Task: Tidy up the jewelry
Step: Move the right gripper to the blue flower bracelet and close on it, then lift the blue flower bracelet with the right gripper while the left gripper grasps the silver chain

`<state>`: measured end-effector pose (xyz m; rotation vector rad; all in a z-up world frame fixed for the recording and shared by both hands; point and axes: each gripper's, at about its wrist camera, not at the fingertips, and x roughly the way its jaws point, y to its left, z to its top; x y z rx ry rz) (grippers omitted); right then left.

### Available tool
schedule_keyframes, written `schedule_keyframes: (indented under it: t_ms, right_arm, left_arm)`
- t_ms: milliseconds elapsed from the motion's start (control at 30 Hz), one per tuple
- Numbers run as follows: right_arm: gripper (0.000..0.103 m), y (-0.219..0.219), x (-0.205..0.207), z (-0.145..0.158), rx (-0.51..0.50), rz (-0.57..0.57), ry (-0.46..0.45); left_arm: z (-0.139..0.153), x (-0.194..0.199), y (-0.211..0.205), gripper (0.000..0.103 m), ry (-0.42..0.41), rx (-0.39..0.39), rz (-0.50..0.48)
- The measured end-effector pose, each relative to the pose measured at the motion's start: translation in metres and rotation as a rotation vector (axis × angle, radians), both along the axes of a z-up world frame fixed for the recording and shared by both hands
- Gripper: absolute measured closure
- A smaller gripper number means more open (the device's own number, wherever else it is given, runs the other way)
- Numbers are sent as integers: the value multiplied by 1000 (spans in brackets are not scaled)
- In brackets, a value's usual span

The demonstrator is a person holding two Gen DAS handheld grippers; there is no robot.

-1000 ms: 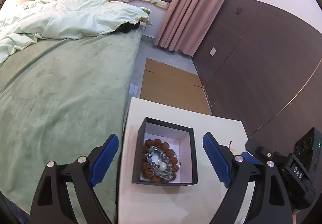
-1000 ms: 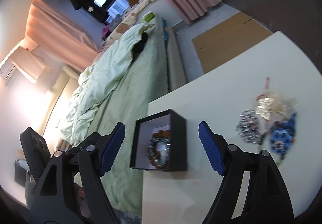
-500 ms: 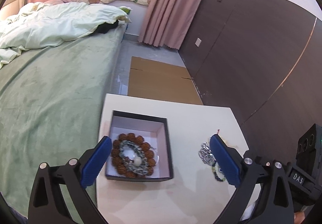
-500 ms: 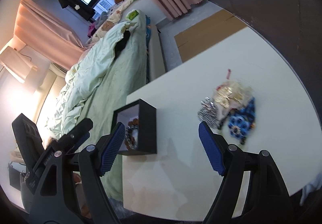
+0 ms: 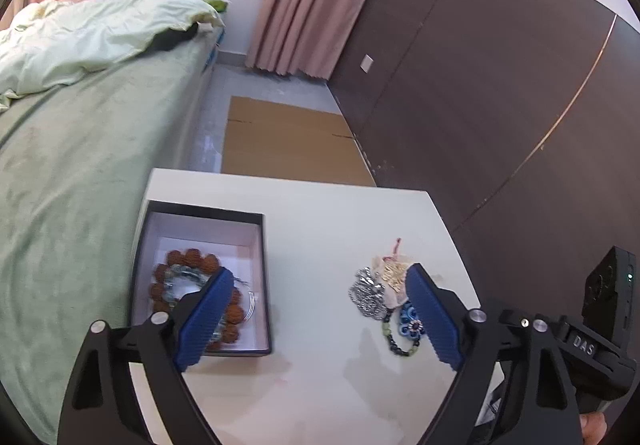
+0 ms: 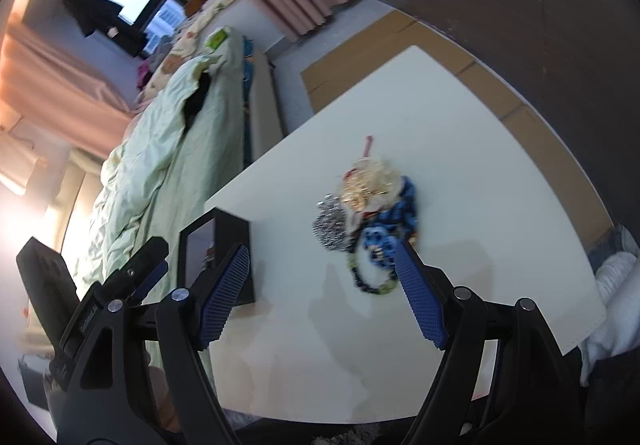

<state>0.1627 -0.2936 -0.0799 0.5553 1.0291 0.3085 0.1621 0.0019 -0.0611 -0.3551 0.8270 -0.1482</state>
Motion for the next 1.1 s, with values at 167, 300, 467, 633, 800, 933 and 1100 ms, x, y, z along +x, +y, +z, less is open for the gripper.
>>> schedule_keyframes:
  t_ms: [167, 300, 467, 633, 800, 933, 1100]
  right_arm:
    - [43, -10, 11, -14, -10, -23, 55]
    - [54, -7, 22, -33, -21, -21, 119]
    - [57, 3, 33, -50, -72, -2, 168]
    - [58, 14, 42, -59, -159, 27, 183]
    - [73, 21, 48, -71, -207, 40, 219]
    - [81, 13, 46, -64, -177, 18, 189]
    - [82, 0, 42, -49, -118, -15, 154]
  left_arm:
    - [-10, 10, -14, 34, 31, -13, -32]
    - [-19, 17, -24, 46, 54, -9, -50]
    - [-31, 24, -31, 55, 78, -12, -55]
    - [-35, 28, -33, 55, 87, -6, -57]
    - [-41, 32, -36, 55, 97, -5, -57]
    - [-46, 37, -45, 55, 101, -21, -84]
    - [-58, 46, -63, 55, 129, 2, -116]
